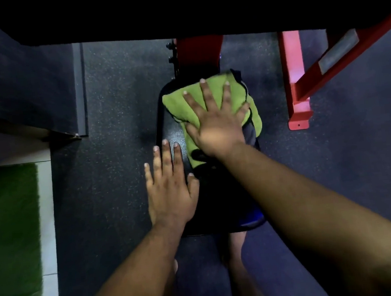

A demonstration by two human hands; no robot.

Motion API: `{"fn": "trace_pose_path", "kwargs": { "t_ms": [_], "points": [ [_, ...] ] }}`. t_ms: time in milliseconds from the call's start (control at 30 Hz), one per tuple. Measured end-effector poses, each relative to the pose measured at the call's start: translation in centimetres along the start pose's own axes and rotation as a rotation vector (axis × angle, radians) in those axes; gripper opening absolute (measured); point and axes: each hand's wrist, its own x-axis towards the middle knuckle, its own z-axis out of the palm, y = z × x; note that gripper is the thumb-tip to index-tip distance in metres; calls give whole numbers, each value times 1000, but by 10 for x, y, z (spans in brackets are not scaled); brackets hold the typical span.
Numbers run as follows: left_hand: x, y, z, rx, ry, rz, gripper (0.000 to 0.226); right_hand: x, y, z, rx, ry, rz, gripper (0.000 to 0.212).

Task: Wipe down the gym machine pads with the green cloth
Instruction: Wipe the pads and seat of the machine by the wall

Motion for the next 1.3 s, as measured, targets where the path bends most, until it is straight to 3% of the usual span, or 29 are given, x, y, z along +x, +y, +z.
{"fn": "trace_pose_path", "kwargs": {
  "t_ms": [167, 267, 533, 667, 800, 1067, 1200, 1300],
  "points": [
    [-1, 0, -3, -21, -15, -2, 76, -98, 16, 24, 0, 42, -60, 79],
    [0, 0, -2, -29, -17, -1, 77, -157, 26, 35, -14, -25, 16, 81],
    [1, 0, 0, -6, -8, -12, 79, 12, 3, -5, 28, 13, 24, 73],
    [0, -1, -1, -22, -9, -7, 79, -57, 19, 13, 7, 68, -8, 76],
    [1, -1, -1, -50, -2, -6, 80, -154, 38, 33, 101, -14, 105, 79],
    [1, -1, 0, -44, -3, 0, 78, 13, 50, -8, 284, 68, 214, 72],
    [0, -1, -4, -48, -13, 0, 79, -65, 53, 7, 246, 98, 163, 77],
    [2, -1, -1, -57, -11, -1, 80, -135, 47, 26, 270, 31, 228, 81]
  ]
}}
